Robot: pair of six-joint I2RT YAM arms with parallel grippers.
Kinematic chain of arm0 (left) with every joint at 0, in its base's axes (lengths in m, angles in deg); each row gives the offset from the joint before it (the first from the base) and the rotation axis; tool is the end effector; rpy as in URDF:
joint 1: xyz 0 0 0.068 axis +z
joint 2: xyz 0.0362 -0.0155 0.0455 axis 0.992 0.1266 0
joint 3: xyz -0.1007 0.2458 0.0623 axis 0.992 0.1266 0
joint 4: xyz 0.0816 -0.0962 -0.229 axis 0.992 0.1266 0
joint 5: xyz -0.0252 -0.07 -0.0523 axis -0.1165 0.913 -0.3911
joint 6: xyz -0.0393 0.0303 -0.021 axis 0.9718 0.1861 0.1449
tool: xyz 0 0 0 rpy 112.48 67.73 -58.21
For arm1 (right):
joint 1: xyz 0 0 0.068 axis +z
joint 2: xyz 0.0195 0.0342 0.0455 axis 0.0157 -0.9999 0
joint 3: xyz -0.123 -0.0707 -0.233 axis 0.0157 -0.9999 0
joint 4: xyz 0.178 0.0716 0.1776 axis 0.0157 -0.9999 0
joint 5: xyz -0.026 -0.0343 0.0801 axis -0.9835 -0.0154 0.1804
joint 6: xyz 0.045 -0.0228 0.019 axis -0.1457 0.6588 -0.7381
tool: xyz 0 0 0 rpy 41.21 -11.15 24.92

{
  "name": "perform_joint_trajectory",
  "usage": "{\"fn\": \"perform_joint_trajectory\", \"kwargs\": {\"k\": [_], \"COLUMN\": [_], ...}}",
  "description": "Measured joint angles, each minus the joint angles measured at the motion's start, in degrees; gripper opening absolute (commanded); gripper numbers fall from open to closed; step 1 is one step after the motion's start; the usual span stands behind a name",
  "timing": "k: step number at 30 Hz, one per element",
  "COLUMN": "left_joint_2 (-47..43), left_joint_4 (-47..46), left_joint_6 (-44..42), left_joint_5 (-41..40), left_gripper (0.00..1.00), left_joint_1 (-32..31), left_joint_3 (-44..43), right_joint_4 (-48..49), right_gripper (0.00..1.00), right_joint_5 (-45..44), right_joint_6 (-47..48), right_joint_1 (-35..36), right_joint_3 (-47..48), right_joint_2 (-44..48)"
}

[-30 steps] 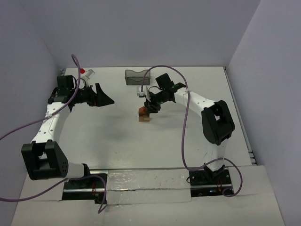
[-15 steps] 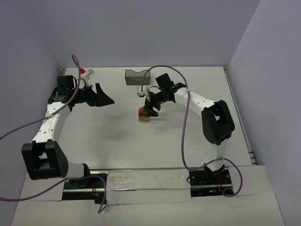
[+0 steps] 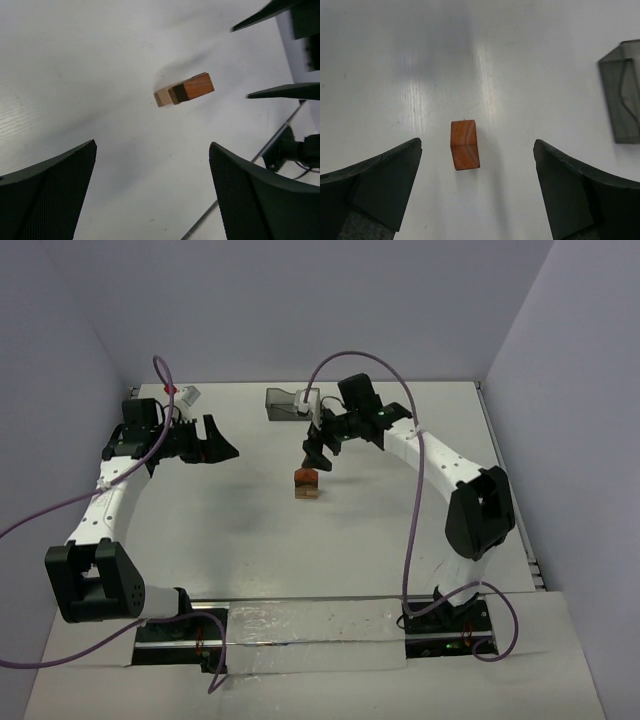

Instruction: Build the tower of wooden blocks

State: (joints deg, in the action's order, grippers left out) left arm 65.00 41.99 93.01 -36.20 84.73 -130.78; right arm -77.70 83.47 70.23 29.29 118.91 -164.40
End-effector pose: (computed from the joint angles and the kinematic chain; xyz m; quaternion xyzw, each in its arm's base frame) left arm 0.2934 -0.0147 0.3069 0.0949 0.8568 -0.3606 0.3563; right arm 0.3353 0.2228 0.2989 -0.5984 0.6306 0.3040 0.3896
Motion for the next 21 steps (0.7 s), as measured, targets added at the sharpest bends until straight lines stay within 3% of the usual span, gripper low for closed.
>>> {"fn": "perform_joint_trajectory", "kwargs": {"k": [8,18,21], "left_joint_2": [-3.1,-2.05,-1.0], "left_joint_4": [0.3,-1.24,-2.2], "left_joint_6": [-4.44,-8.47,-8.64], "left_joint_5": [-10.08,-22.23,-24.37], "left_gripper": [0.99,0.99,0.99], "left_joint_1": [-0.08,-1.01,-1.16], "left_joint_3": [-1.21,-2.56,-2.61], "right_joint_4": [2.86,3.82,3.89], "right_gripper": [1.0,1.0,1.0], "right_joint_5": [-9.55,-18.38,-21.68], "right_joint_6": [-15.63,-31.44,-32.69], "right_joint_1": [-6.78,-35.63,-39.62], "right_joint_3": [-0.34,-15.48,-21.21], "right_joint_2": [13.42,25.96,30.79]}}
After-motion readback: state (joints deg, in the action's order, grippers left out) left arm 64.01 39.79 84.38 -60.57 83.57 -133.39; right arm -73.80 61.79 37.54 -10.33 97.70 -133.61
